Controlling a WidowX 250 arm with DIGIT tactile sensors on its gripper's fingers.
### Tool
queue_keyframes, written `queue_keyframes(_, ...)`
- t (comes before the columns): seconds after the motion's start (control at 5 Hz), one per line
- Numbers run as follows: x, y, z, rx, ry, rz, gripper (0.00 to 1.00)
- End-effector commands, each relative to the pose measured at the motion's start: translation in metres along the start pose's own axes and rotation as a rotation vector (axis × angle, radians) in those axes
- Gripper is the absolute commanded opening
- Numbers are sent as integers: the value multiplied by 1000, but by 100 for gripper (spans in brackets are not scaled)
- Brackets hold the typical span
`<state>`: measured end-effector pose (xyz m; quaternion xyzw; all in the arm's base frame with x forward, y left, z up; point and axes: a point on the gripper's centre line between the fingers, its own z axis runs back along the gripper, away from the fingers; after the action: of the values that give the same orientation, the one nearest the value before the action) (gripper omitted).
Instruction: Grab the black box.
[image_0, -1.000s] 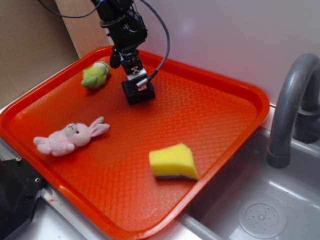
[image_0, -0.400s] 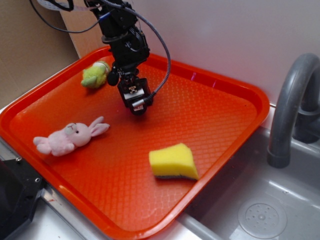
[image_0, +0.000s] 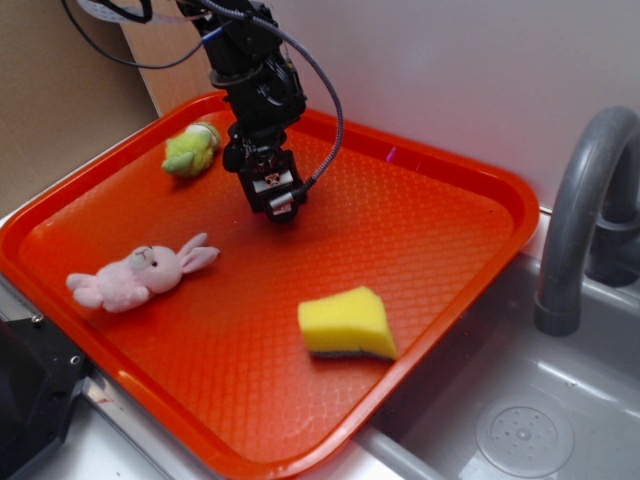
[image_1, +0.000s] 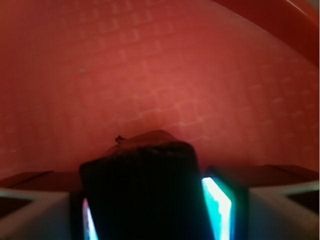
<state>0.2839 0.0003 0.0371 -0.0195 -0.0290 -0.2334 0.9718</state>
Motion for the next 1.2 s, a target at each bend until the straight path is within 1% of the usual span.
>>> queue_keyframes(0.0, -6, 12, 65, 91, -25, 68, 0)
queue_keyframes(0.2, -26, 33, 118, 160, 3, 209, 0)
queue_keyframes(0.4, -49, 42, 165, 92, -98, 465, 0)
queue_keyframes(0.6, -52, 18, 215, 111, -60, 714, 0)
queue_keyframes(0.8, -49, 0, 255, 62, -70, 682, 0)
queue_keyframes(1.0, -46, -7, 251, 83, -54, 677, 0)
